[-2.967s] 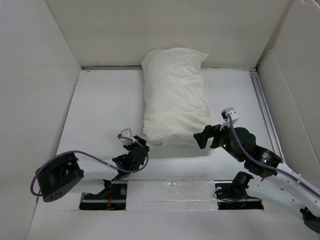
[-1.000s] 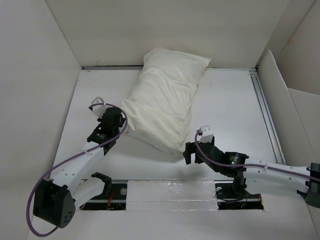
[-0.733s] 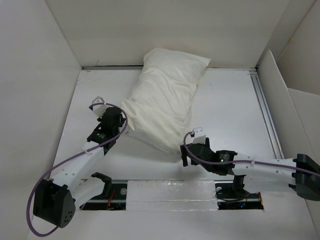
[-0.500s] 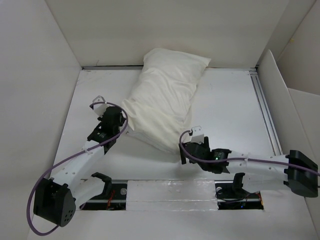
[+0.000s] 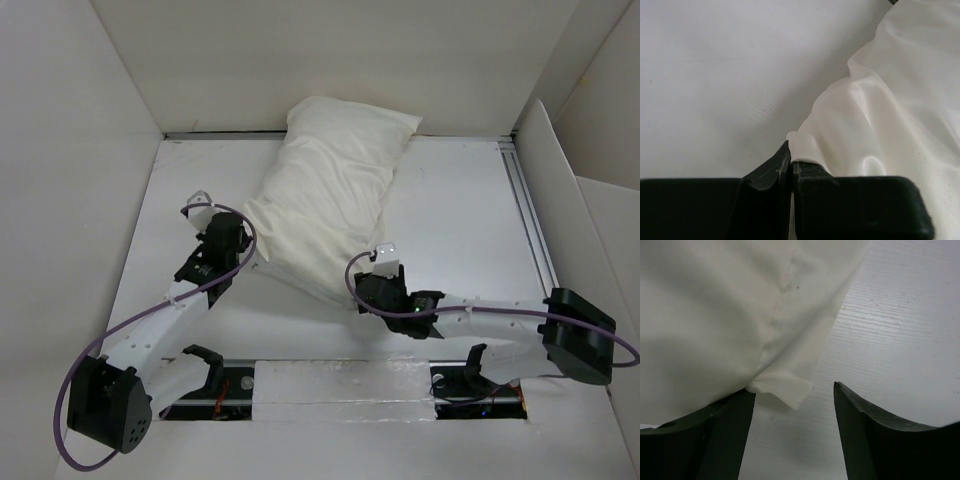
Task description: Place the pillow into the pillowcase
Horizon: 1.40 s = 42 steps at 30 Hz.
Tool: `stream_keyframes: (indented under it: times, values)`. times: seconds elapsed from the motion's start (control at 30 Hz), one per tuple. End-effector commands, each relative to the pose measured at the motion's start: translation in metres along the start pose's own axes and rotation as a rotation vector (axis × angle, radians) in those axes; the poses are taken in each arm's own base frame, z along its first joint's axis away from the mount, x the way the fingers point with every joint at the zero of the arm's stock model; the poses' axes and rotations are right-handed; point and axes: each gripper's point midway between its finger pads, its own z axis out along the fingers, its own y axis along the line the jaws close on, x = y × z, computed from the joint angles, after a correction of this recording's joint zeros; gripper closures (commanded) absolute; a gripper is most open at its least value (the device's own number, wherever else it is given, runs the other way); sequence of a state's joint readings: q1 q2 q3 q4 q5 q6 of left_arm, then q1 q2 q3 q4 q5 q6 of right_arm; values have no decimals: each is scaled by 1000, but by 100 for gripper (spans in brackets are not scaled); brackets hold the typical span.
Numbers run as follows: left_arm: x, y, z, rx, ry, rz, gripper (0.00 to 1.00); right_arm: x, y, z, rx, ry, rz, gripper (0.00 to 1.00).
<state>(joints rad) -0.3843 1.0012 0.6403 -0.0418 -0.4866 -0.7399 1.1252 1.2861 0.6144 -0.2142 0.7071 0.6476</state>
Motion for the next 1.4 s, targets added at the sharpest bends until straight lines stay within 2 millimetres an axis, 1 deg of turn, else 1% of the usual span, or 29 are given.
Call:
stream_keyframes:
  times: [0.0,0.13,0.17,0.2,0.27,0.37,0.43,0.5,0.53,0.57,0.67,0.7,0.73,0.77,0.8,0.83,0.87,0.9,0.97,1.0,1.07,1.1,1.13,1.17,1.2,1.23,1.27,1.33,1.37]
  values:
    - [-25,-25,-3,84,-61,-42,100,-28,26,4,-80,-89,40,31]
    - [-23,-27,-2,91,-56,-31,100,-17,56,6,-244,-74,49,39]
    - [-21,-29,-1,99,-48,-31,100,-4,56,8,-264,-49,38,39]
    - [-21,-29,0,99,-48,-31,100,-7,58,8,-272,-59,47,39]
    - [-22,-32,-1,113,-48,-26,100,7,55,15,-251,-30,21,39]
    - [-17,-31,0,116,-34,-21,100,4,54,17,-227,-29,34,39]
    - [-16,-32,-1,123,-28,-21,100,0,52,19,-200,-46,46,47]
    - [-15,-33,-5,144,-21,-25,100,-5,47,18,-180,-66,53,71]
    - [-19,-34,-8,153,-31,-23,100,-11,46,16,-178,-81,63,94]
    - [-26,-38,-15,182,-47,-38,100,-15,43,13,-172,-93,69,100]
    - [-36,-43,-32,232,-52,-27,100,-51,39,-13,-183,-145,111,100]
    - [-37,-44,-38,243,-40,-2,100,-74,38,-35,-215,-198,140,100]
    - [-39,-51,-45,283,-24,11,100,-74,30,-48,-209,-173,110,100]
    - [-53,-64,-58,334,-37,13,100,-104,39,-75,-262,-208,148,100]
    - [-64,-71,-70,375,-48,16,100,-119,38,-94,-294,-230,167,100]
    - [-70,-75,-80,399,-43,43,100,-137,28,-119,-322,-262,195,100]
    - [-77,-87,-92,457,-33,56,100,-175,29,-153,-390,-321,240,100]
    - [-105,-103,-117,525,-71,61,100,-190,21,-173,-423,-344,228,100]
    - [-133,-120,-139,577,-104,70,100,-223,14,-205,-466,-398,229,100]
    - [-171,-136,-167,628,-175,48,100,-264,5,-240,-505,-470,275,100]
    - [-190,-154,-177,652,-177,71,100,-293,6,-262,-524,-513,210,100]
    - [-228,-171,-212,727,-247,56,100,-334,-6,-305,-586,-602,257,100]
    - [-237,-186,-204,718,-233,62,100,-352,-11,-320,-591,-638,255,100]
    - [-243,-193,-208,721,-217,88,100,-367,-3,-317,-547,-646,200,100]
    - [-256,-204,-215,737,-218,89,100,-377,-18,-317,-455,-650,191,100]
    - [-304,-216,-265,819,-322,48,100,-412,-47,-355,-448,-741,277,100]
    - [-297,-232,-236,769,-256,90,100,-424,-38,-340,-358,-741,209,100]
    - [-321,-249,-249,801,-289,78,100,-445,-69,-334,-202,-768,221,100]
    - [-344,-263,-266,864,-347,49,100,-462,-91,-362,-217,-847,281,100]
